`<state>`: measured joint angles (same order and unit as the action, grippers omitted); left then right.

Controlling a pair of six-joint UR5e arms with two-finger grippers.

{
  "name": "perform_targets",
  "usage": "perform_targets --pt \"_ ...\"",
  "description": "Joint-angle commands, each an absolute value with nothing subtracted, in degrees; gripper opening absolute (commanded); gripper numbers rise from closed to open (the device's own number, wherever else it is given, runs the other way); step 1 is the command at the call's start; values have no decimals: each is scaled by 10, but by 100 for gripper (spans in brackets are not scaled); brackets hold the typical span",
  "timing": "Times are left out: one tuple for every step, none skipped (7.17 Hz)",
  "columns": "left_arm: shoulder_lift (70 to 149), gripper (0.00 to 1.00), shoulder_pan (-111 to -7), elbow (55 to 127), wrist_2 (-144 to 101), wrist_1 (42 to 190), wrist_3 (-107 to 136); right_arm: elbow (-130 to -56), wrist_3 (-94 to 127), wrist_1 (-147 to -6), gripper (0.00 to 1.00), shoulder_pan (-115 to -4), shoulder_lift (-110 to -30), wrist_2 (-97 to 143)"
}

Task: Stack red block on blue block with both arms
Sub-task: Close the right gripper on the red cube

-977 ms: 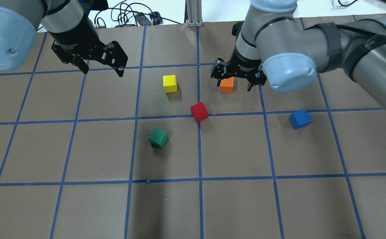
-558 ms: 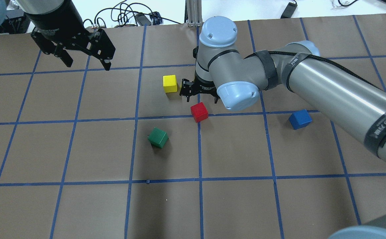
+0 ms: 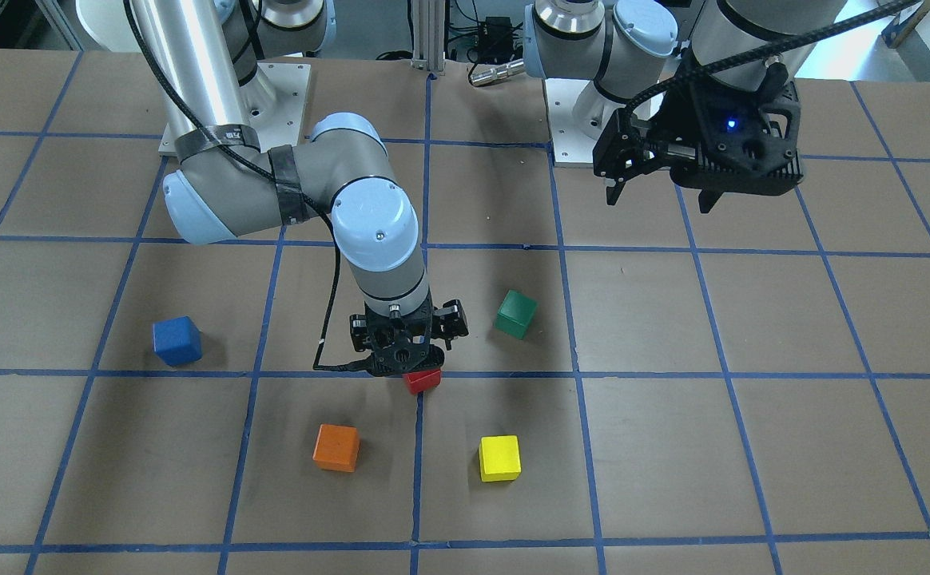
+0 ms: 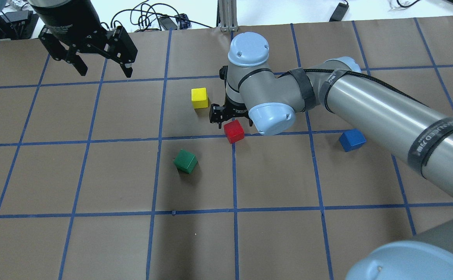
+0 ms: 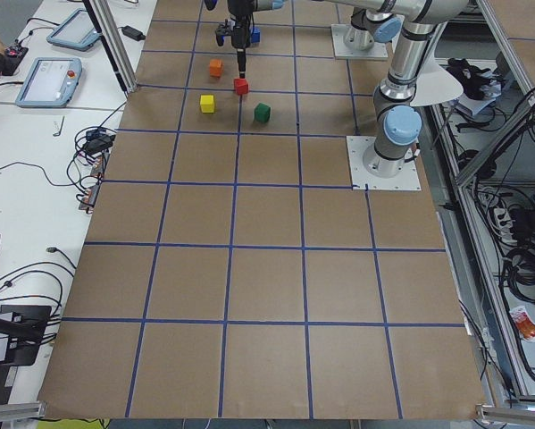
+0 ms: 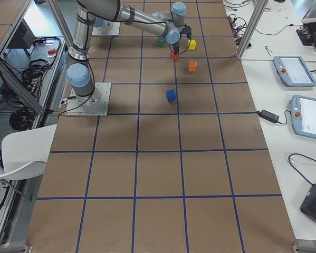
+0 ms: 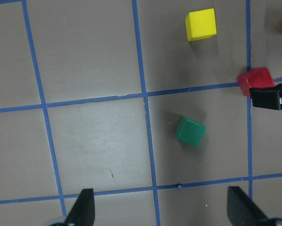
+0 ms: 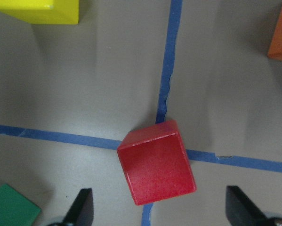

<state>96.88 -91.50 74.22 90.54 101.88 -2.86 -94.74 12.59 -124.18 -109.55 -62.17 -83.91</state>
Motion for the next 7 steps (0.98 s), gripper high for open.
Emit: perform_targets --pt "972 100 -918 737 906 1023 -27 -947 113 -1274 100 -1098 -595 -838" --pt "967 100 -918 737 909 1023 -36 -947 96 -1287 100 -1103 -588 -840" --pt "969 100 -918 735 923 1017 -39 -947 92 -1295 100 -1105 -584 -840" --pt "969 100 -918 736 919 1018 -34 -949 92 -1295 98 -1106 -584 -841" --pt "967 100 -919 738 918 1019 -33 -949 94 -1294 64 -1105 -584 -840" --pt "967 100 -919 738 917 1018 -33 -948 94 -1289 26 -1105 -583 -840" --pt "969 100 -919 738 916 1018 -33 -948 95 -1284 0 -1105 -584 -839"
